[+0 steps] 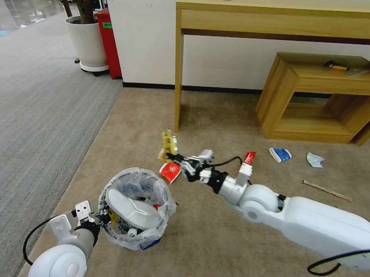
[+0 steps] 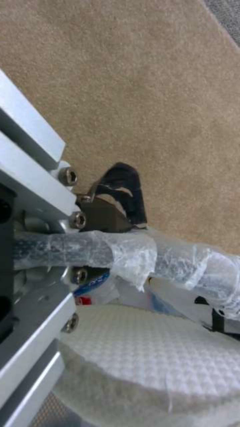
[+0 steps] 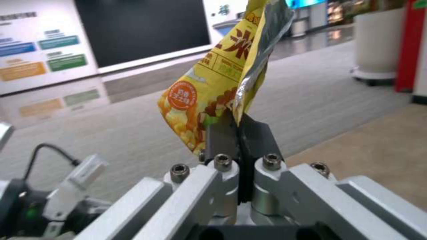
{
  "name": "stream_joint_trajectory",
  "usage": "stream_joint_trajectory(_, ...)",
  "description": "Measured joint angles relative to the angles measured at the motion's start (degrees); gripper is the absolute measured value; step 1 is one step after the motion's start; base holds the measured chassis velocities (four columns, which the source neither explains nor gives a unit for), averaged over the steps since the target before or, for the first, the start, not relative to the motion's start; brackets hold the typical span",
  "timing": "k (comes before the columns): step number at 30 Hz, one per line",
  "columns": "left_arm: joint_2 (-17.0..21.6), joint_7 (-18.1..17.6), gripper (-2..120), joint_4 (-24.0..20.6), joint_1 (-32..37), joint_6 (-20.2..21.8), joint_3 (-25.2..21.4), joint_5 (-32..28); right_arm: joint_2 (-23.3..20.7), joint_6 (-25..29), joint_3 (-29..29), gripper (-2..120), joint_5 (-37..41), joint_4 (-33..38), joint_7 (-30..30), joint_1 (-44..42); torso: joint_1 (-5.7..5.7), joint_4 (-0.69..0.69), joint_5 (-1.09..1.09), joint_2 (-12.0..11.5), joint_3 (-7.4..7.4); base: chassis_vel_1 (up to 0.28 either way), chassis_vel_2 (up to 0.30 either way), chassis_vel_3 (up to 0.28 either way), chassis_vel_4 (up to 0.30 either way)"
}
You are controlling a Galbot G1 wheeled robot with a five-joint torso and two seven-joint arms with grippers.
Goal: Pick up the trash bin and place the garbage on the floor into it.
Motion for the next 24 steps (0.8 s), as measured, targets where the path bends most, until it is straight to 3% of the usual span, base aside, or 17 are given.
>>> stream_joint_trajectory(10, -0.4, 0.1, 0, -2.1, 0.7, 0.0, -0.3, 0.4, 6.7, 0.1, -5.9, 0, -1.1, -3.5, 1.9, 0.7, 0.0, 0.0, 0.0, 0.0, 0.0, 0.0, 0.0, 0.0, 0.0)
stream_joint_trajectory(24, -0.6, 0.2, 0, -3.4, 1.2, 0.0, -0.5, 0.3, 9.8, 0.5, -6.9, 0, -3.8, -8.1, 4.2, -3.0, 0.0, 0.0, 0.01, 0.0, -0.01, 0.0, 0.0, 0.0, 0.0)
